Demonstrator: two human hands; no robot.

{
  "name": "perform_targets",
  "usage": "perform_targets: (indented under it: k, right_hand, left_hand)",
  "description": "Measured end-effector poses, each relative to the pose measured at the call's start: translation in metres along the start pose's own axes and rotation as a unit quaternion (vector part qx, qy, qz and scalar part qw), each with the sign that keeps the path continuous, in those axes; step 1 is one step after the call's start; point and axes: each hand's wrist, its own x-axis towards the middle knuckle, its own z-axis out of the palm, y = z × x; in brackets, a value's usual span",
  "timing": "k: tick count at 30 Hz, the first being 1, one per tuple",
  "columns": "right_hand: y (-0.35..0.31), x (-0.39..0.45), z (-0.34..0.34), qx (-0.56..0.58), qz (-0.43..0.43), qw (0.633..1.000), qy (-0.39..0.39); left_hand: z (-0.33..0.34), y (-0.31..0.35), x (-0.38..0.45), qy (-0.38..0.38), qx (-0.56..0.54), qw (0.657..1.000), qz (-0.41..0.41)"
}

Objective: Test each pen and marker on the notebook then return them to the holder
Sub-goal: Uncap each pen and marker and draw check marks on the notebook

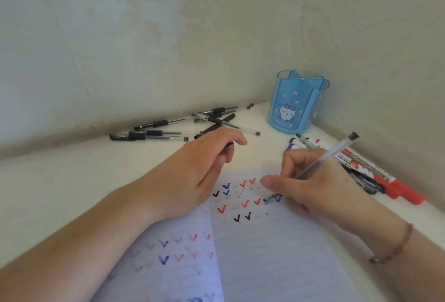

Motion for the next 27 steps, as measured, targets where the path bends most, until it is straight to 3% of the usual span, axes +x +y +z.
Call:
perform_targets:
  k: [7, 16, 27]
  right_hand:
    - [0.0027, 0.0024, -0.0005, -0.095, 0.009, 0.995, 0.022]
    - [0.003, 0.0039, 0.0013, -0.125, -0.003, 0.992, 0.01]
    - [0.0051, 0.0056, -0.0006, -0.129, -0.003, 0.991, 0.019]
  left_hand:
    - [0.0028, -0.003, 0.0006, -0.049, 0.057, 0.997, 0.005]
    - [0.0041, -0.0017, 0.0017, -0.046, -0.014, 0.999, -0.026]
    - [0.0036, -0.0001, 0.0017, -0.043, -0.028, 0.998, -0.03]
